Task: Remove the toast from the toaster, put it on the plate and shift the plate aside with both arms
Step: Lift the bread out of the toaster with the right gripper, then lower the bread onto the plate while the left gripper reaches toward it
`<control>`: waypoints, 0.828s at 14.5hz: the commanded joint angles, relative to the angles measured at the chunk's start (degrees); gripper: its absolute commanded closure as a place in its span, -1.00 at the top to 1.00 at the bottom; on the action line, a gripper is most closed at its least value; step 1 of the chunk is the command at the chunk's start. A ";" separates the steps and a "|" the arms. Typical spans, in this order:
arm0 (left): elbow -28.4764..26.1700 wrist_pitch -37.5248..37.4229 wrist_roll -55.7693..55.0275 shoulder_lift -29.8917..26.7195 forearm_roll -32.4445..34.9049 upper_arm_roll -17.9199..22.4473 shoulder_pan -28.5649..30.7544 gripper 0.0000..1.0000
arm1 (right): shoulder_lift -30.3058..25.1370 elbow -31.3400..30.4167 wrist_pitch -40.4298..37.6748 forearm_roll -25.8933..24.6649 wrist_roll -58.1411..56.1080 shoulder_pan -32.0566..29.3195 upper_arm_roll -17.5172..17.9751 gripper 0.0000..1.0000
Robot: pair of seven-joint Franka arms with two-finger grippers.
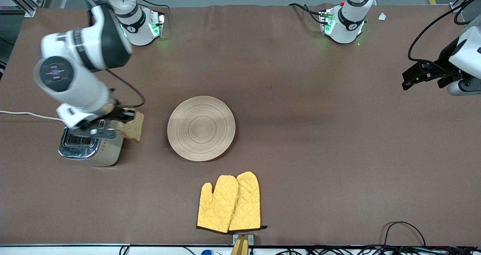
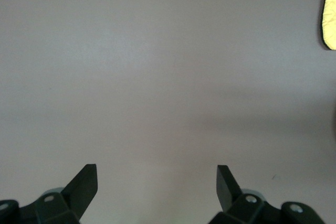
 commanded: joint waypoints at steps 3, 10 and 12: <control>1.48 -1.05 0.93 0.47 -0.48 0.01 0.21 1.00 | 0.74 -4.39 10.24 20.82 -0.62 -1.37 -0.64 -0.98; 1.31 -1.23 1.37 0.21 -0.48 -0.07 0.56 1.00 | 0.48 -13.88 18.17 43.62 -20.01 -4.36 -0.64 -0.99; 1.39 -1.23 1.54 0.30 -0.48 -0.07 0.73 1.00 | -0.40 -19.41 21.42 51.68 -31.41 -5.07 -0.64 -0.99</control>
